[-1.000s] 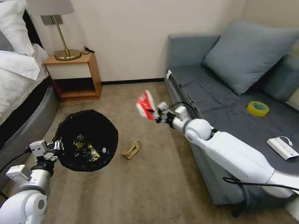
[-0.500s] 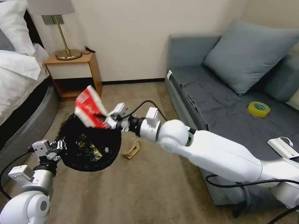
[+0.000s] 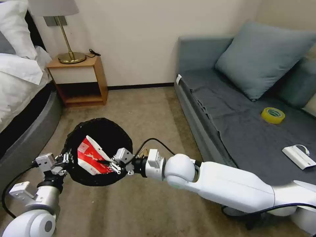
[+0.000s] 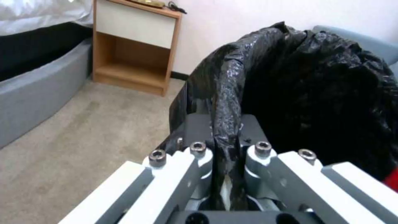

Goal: Pick up the trash bin, then pick up the garbage on the floor and place it into the trash bin.

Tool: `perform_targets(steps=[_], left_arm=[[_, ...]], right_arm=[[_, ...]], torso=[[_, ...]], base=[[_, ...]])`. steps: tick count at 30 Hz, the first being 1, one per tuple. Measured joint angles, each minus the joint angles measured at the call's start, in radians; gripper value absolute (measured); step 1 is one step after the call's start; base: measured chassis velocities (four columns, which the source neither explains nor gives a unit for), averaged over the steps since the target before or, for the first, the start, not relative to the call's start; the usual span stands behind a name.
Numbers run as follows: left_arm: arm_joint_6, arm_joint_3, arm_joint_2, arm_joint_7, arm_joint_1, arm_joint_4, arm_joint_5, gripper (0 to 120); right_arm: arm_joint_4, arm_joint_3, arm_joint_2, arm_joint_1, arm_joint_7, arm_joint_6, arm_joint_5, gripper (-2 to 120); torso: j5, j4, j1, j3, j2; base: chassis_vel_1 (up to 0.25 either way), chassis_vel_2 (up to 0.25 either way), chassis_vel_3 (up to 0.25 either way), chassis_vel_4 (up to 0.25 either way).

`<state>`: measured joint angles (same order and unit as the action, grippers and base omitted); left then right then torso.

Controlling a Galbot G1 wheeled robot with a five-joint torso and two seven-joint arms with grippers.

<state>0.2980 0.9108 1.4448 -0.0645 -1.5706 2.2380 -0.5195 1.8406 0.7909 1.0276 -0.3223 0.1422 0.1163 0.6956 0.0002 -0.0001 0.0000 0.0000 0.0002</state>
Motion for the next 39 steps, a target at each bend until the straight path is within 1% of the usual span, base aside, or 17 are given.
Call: perform_targets(steps=[3,6,8,10,12,13,15,18,19,21,22,23,24,27,28,34,39], left_arm=[[0.001,-0.002,0.007,0.003,-0.004,0.004,0.014,4],[0.003,-0.008,0.017,0.004,-0.011,0.009,0.028,4],[0.003,-0.011,0.02,0.004,-0.012,0.008,0.035,4],[-0.003,-0.022,0.028,0.004,-0.015,-0.004,0.066,4],[-0.004,-0.024,0.029,0.005,-0.016,-0.006,0.069,4],[-0.006,-0.028,0.029,0.005,-0.021,-0.007,0.071,4],[-0.007,-0.03,0.028,0.004,-0.023,-0.01,0.07,4],[-0.01,-0.034,0.018,0.001,-0.011,-0.029,0.063,4],[-0.01,-0.034,0.018,0.001,-0.011,-0.029,0.063,4],[-0.01,-0.034,0.01,0.001,-0.004,-0.033,0.048,4],[-0.01,-0.034,0.01,0.001,-0.004,-0.033,0.048,4],[-0.006,-0.034,0.0,0.001,0.004,-0.039,0.028,4],[-0.006,-0.034,0.0,0.001,0.004,-0.039,0.028,4],[-0.004,-0.025,-0.004,0.001,0.009,-0.049,0.001,4],[-0.004,-0.021,-0.004,0.001,0.008,-0.052,-0.011,4],[-0.004,-0.019,-0.003,-0.001,0.011,-0.064,-0.028,4],[-0.004,-0.008,-0.013,-0.001,0.022,-0.078,-0.038,4]], right_arm=[[-0.004,-0.015,-0.002,-0.018,-0.003,0.0,-0.018,4],[-0.006,-0.039,-0.019,-0.039,0.004,-0.002,-0.047,16],[-0.006,-0.045,-0.023,-0.044,0.006,-0.002,-0.052,20],[-0.003,-0.074,-0.038,-0.068,0.022,-0.007,-0.061,33],[-0.002,-0.081,-0.04,-0.075,0.025,-0.009,-0.063,35],[-0.001,-0.092,-0.045,-0.093,0.029,-0.01,-0.07,42],[-0.001,-0.098,-0.046,-0.104,0.029,-0.01,-0.076,45],[-0.001,-0.103,-0.044,-0.129,0.026,-0.008,-0.088,60],[-0.001,-0.103,-0.044,-0.129,0.026,-0.008,-0.088,60],[-0.009,-0.092,-0.028,-0.13,0.012,-0.004,-0.101,68],[-0.009,-0.092,-0.028,-0.13,0.012,-0.004,-0.101,68],[-0.022,-0.067,-0.002,-0.113,-0.009,0.003,-0.104,78],[-0.022,-0.067,-0.002,-0.113,-0.009,0.003,-0.104,78],[-0.047,-0.02,0.045,-0.054,-0.029,0.009,-0.101,89],[-0.061,-0.005,0.067,-0.026,-0.04,0.012,-0.098,96],[-0.074,0.0,0.095,0.017,-0.063,0.014,-0.081,100],[-0.039,-0.05,0.051,0.032,-0.114,0.014,-0.068,100]], torso=[[0.0,0.0001,0.0,0.0,0.0],[0.0,0.0001,0.0,0.0,0.0],[-0.0001,0.0001,0.0,0.0,0.0],[-0.0003,0.0001,0.0,0.0,0.0],[-0.0003,0.0001,0.0,0.0,0.0],[-0.0001,0.0001,0.0,0.0,0.0],[0.0,0.0,0.0,0.0,0.0],[-0.0003,-0.0001,0.0,0.0,0.0],[-0.0003,-0.0001,0.0,0.0,0.0],[-0.0001,0.0,0.0,0.0,0.0],[-0.0001,0.0,0.0,0.0,0.0],[-0.0002,0.0001,0.0,0.0,0.0],[-0.0002,0.0001,0.0,0.0,0.0],[-0.0001,0.0002,0.0,0.0,0.0],[-0.0004,0.0005,0.0,0.0,0.0],[-0.0004,0.0004,0.0,0.0,0.0],[-0.0002,0.0003,0.0,0.0,0.0]], base=[[0.0,0.0,0.0,0.0],[0.0,0.0,0.0,0.0],[0.0,0.0,0.0,0.0],[0.0,0.0,0.0,0.0],[0.0,0.0,0.0,0.0],[0.0,0.0,0.0,0.0],[0.0,0.0,0.0,0.0],[0.0,0.0,0.0,0.0],[0.0,0.0,0.0,0.0],[0.0,0.0,0.0,0.0],[0.0,0.0,0.0,0.0],[0.0,0.0,0.0,0.0],[0.0,0.0,0.0,0.0],[0.0,0.0,0.0,0.0],[0.0,0.0,0.0,0.0],[0.0,0.0,0.0,0.0],[0.0,0.0,0.0,0.0]])
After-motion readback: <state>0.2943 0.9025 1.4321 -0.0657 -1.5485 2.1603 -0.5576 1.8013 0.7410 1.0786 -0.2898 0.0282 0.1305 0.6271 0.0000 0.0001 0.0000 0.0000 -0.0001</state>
